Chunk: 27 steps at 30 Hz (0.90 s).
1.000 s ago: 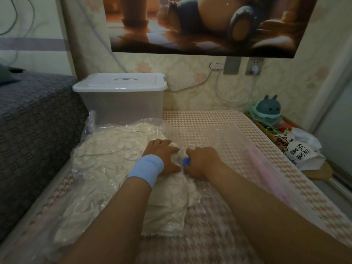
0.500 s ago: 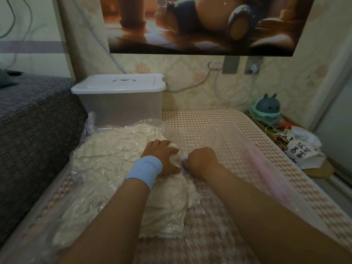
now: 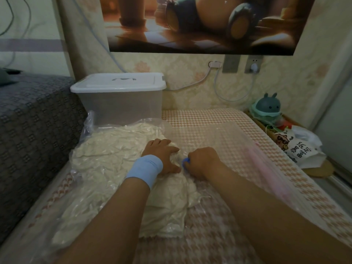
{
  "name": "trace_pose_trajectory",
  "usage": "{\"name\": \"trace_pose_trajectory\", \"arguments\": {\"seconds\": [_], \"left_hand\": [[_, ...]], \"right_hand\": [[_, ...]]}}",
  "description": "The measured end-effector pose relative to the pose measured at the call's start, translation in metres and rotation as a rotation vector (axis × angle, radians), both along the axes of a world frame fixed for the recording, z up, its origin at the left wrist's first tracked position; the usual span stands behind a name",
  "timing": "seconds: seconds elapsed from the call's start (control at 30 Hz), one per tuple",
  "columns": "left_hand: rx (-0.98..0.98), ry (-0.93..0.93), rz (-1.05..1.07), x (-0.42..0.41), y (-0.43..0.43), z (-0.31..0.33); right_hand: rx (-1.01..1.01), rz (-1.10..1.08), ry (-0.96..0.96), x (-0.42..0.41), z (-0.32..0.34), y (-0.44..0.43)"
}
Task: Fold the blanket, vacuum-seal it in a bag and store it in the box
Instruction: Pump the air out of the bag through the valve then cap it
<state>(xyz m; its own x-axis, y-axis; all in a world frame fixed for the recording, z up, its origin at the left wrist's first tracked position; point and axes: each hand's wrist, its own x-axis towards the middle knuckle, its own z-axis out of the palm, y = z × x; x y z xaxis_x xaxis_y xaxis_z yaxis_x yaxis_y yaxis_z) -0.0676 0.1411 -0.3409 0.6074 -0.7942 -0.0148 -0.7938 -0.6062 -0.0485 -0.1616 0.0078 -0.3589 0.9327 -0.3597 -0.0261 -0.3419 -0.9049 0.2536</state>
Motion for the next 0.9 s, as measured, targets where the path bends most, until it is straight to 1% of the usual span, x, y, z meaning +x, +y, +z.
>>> {"name": "trace_pose_trajectory", "arguments": {"seconds": [0.17,0.3,0.4,0.47,0.57,0.63,0.67,0.73,0.77,0.83,0.9], "left_hand": [[0.001,-0.004,0.001,0.0,0.0,-0.002],[0.023,-0.008,0.012,-0.002,-0.002,0.0],[0.052,0.003,0.035,-0.009,-0.004,0.004],[0.061,-0.003,0.045,-0.021,-0.006,0.006],[0.039,0.025,0.014,-0.044,-0.012,0.009],[0.049,0.05,-0.031,-0.066,-0.018,0.013],[0.068,0.066,-0.05,-0.078,-0.019,0.014],[0.12,0.127,-0.072,-0.105,-0.022,0.016],[0.134,0.182,-0.067,-0.111,-0.021,0.014],[0.151,0.287,-0.082,-0.129,-0.022,0.017],[0.109,0.36,-0.096,-0.141,-0.022,0.021]], "right_hand": [[0.002,0.007,-0.035,-0.001,-0.004,-0.001],[0.028,-0.047,0.026,-0.001,0.0,0.001],[0.145,-0.099,-0.046,-0.013,0.005,-0.003],[0.173,-0.133,-0.099,-0.032,0.013,-0.013],[0.121,-0.276,-0.107,-0.067,0.031,-0.031],[0.082,-0.46,-0.095,-0.098,0.045,-0.04],[0.096,-0.562,-0.088,-0.116,0.051,-0.042],[0.239,-0.729,-0.119,-0.154,0.053,-0.052],[0.329,-0.773,-0.14,-0.162,0.05,-0.055],[0.452,-0.779,-0.149,-0.18,0.051,-0.059],[0.477,-0.702,-0.103,-0.188,0.058,-0.059]]}}
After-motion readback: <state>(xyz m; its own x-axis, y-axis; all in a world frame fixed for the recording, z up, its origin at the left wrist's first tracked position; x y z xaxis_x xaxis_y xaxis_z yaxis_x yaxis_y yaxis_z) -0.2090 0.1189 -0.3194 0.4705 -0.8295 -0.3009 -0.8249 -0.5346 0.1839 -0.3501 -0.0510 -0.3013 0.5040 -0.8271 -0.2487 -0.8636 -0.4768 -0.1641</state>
